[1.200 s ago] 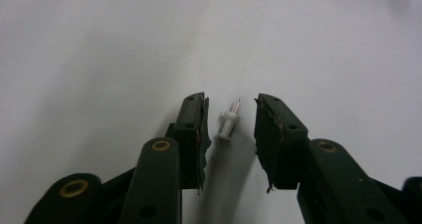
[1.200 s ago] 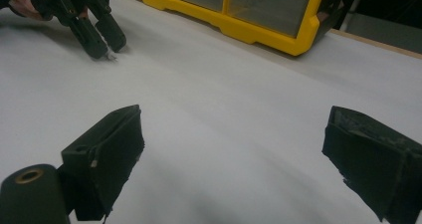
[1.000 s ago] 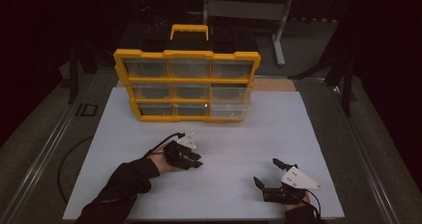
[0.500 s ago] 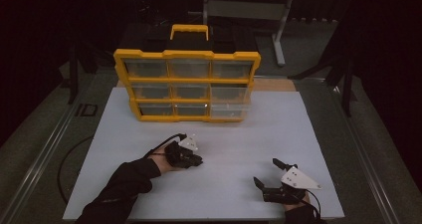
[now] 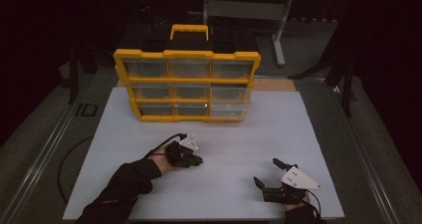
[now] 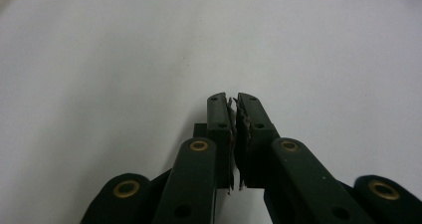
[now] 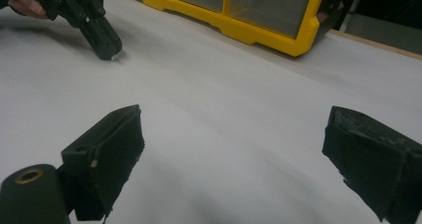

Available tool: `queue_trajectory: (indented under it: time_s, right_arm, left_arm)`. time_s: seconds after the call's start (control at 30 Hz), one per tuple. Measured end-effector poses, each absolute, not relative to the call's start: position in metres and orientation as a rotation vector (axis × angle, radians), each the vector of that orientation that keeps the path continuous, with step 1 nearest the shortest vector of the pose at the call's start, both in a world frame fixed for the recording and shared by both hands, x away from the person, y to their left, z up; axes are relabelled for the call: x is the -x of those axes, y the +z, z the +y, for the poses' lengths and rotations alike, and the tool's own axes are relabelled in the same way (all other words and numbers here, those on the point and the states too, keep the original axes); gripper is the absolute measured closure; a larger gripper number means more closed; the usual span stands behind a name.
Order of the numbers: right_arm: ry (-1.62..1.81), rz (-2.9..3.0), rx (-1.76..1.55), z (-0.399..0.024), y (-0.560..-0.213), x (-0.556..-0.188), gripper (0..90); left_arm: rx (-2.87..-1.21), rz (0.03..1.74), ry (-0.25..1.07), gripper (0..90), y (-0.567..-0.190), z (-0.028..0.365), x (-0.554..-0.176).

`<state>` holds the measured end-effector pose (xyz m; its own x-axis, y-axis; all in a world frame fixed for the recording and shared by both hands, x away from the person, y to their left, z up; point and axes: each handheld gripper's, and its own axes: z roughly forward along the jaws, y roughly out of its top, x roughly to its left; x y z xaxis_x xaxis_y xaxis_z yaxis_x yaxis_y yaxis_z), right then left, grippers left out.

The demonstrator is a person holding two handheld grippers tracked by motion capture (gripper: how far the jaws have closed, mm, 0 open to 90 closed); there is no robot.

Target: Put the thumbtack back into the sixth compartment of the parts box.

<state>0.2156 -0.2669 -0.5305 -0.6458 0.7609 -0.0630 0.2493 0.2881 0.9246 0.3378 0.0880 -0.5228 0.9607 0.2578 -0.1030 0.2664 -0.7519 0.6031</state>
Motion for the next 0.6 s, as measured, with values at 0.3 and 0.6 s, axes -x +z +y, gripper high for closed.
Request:
queue_trajectory:
  time_s: [0.3, 0.6]
  right_arm:
    - [1.343, 2.059, -0.909, -0.267, -0.531, -0.215, 8.9]
    - [1.344, 2.054, -0.905, -0.268, -0.530, -0.216, 8.9]
  left_arm:
    - [-2.379, 0.376, -0.031, 86.7, -0.505, 0.087, -0.339]
    - [-2.330, 0.345, 0.007, 86.7, -0.470, 0.079, -0.340]
